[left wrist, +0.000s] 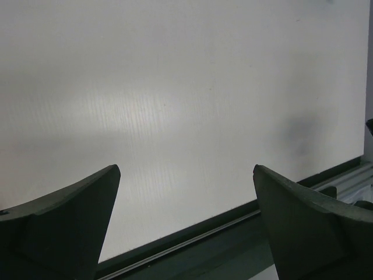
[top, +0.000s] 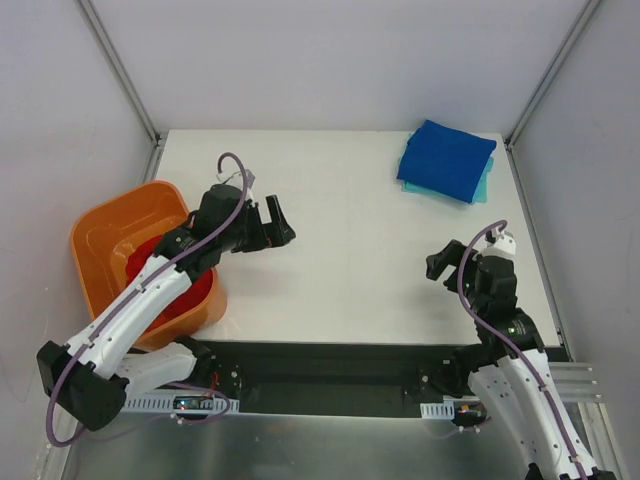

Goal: Fold and stack the t-shirts
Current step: Grab the tshirt from the pile

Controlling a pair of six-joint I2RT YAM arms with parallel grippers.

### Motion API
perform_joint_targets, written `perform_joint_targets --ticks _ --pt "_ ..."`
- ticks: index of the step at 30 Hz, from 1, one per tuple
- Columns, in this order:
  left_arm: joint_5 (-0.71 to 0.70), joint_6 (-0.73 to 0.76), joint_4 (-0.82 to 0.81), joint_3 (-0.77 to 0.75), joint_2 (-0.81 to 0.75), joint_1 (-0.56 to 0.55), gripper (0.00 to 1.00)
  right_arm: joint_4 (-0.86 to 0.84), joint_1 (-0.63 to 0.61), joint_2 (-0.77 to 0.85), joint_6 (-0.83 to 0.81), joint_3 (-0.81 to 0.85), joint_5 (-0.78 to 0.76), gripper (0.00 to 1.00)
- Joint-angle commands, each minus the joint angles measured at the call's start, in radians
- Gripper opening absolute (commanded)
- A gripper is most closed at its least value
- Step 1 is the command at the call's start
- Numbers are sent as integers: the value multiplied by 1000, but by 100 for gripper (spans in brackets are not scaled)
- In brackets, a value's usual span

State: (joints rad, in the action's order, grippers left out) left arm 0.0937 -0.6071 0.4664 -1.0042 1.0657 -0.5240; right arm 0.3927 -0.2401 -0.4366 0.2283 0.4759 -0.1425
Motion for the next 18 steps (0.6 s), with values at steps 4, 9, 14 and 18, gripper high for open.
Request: perform_joint_targets --ticks 4,9,14,18 --pt "-409 67 -9 -40 -190 15 99 -31 -5 -14 -11 21 24 96" --pt "-760 -61 270 -115 -240 117 99 -37 -5 -71 -10 33 41 97" --pt "-904 -399 604 -123 -243 321 99 -69 -5 -141 -4 29 60 97" --pt "-870 -477 597 16 -270 423 99 -63 -7 -180 -4 46 64 96"
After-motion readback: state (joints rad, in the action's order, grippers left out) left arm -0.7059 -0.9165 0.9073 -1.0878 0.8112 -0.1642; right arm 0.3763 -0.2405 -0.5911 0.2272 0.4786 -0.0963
